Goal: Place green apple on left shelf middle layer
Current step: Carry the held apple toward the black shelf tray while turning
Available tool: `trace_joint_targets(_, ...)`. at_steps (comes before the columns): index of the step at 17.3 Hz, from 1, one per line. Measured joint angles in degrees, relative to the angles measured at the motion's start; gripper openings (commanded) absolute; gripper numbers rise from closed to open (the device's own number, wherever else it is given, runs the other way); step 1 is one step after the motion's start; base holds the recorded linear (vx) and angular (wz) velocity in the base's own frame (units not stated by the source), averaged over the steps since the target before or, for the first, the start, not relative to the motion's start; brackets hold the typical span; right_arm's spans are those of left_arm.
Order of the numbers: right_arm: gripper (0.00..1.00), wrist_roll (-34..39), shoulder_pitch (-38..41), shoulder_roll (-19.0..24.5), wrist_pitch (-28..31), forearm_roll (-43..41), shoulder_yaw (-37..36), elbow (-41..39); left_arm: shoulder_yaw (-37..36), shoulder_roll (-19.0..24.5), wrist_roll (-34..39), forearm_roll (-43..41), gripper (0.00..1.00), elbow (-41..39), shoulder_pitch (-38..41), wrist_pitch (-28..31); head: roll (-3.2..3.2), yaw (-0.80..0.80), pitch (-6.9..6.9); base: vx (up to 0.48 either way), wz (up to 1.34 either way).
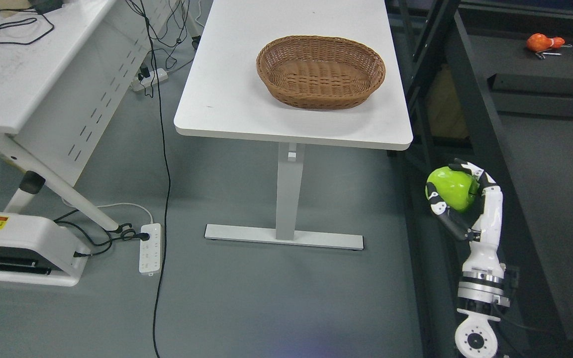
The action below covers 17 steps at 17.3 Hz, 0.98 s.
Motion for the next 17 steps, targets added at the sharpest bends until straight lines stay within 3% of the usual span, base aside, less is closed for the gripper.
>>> trace_joint_targets(17, 0.00, 0.0, 0.5, 0.2, -0.5, -0.2, 1.5, -0.2, 0.0, 0.0, 0.0, 0.0, 1.00, 0.0, 0.0, 0.0, 0.00, 0.00, 0.00, -0.268, -0.16)
